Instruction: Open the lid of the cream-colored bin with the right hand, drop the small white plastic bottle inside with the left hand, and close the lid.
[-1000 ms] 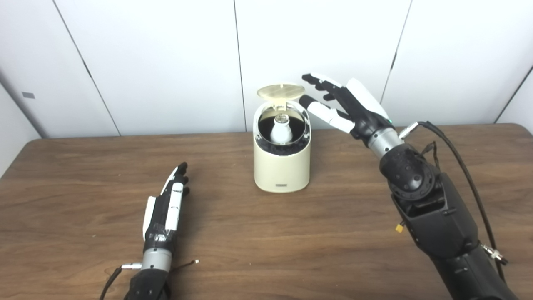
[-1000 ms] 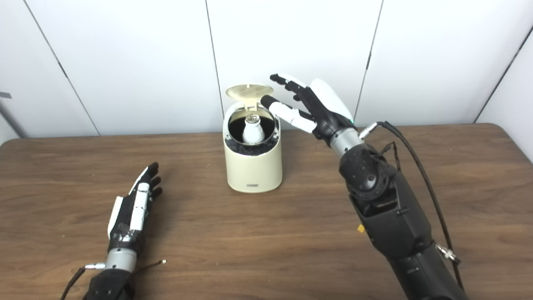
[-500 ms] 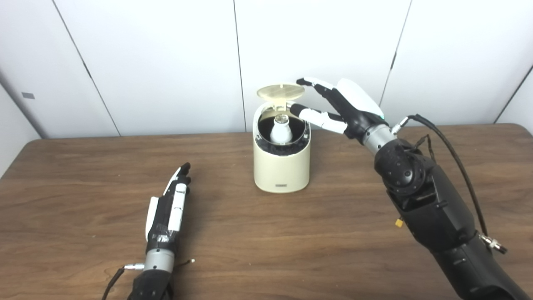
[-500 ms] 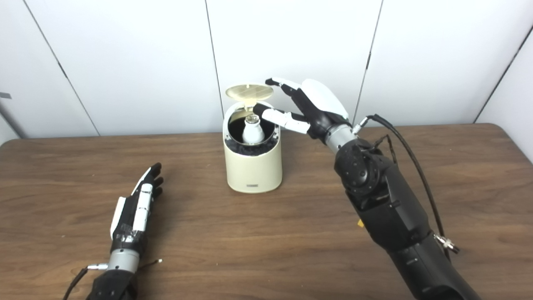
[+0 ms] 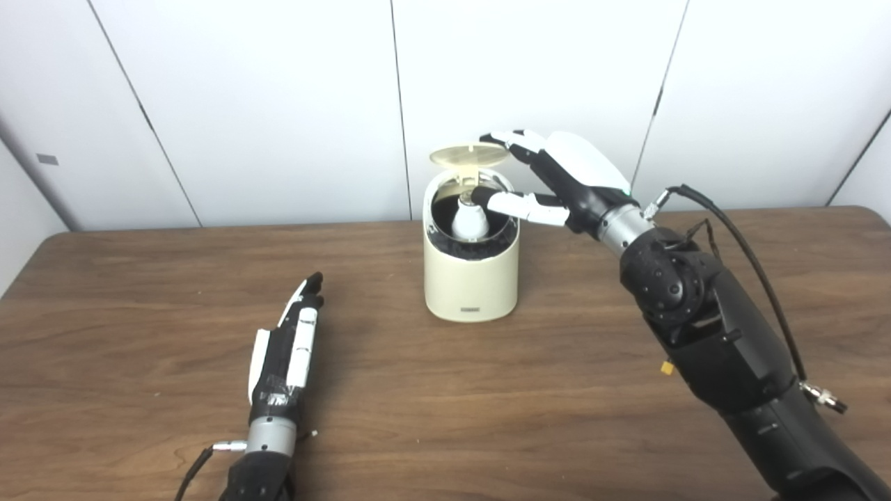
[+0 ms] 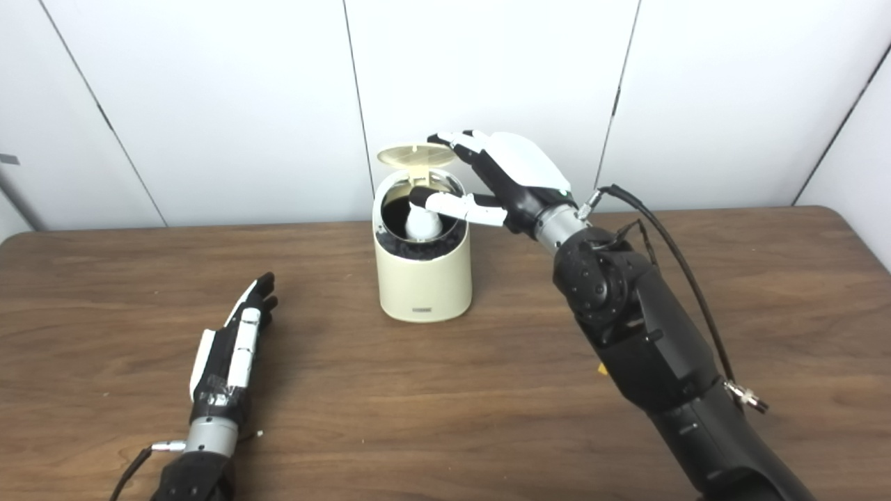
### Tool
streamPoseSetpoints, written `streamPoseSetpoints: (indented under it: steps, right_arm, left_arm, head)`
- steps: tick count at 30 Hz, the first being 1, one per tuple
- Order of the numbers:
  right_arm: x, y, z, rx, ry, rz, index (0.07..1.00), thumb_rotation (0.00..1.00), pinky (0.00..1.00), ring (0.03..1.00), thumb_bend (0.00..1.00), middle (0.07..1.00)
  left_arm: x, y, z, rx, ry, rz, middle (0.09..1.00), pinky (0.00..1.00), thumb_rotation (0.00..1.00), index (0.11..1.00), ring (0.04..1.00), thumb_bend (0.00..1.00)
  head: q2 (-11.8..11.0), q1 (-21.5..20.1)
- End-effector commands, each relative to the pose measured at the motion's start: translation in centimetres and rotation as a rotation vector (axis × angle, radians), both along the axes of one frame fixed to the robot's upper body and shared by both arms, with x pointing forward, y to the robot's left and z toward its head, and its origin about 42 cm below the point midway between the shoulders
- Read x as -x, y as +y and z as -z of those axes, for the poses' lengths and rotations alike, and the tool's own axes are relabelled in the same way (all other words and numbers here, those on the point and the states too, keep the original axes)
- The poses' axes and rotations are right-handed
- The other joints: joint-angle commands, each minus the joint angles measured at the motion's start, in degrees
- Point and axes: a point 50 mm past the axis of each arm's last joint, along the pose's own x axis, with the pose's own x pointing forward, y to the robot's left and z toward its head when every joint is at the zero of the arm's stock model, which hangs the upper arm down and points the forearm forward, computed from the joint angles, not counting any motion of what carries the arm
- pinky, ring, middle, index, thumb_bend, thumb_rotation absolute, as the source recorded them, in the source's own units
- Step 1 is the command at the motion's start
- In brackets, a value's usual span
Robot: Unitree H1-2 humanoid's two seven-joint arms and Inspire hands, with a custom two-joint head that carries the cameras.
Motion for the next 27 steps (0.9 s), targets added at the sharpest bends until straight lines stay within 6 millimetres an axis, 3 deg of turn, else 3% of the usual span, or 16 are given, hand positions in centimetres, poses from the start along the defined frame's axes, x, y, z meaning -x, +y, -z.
streamPoseSetpoints:
  steps: [1,16,27]
  right_arm:
    - [0.4,0.4,-2.6,0.010,-0.101,-0.045,0.887,1.00,0.95,0.982,0.59,0.930]
    - [2.1,0.5,-2.5,0.081,-0.098,-0.070,0.903,0.99,0.98,0.998,0.59,0.936]
    - [2.7,1.2,-0.5,0.212,-0.116,-0.083,0.884,0.93,0.99,0.972,0.57,0.917]
  left_arm:
    - [-0.3,-0.3,-0.1,-0.011,0.008,-0.003,0.963,0.97,1.00,0.944,0.947,0.49]
    - [-0.3,-0.6,-0.4,-0.017,-0.003,0.003,0.959,0.98,1.00,0.944,0.942,0.47]
    - [-0.1,-0.9,-0.6,-0.017,-0.011,-0.003,0.950,0.96,1.00,0.941,0.931,0.47]
  head:
    - [0.0,-0.1]
    - [0.9,0.3]
    - [1.3,1.0]
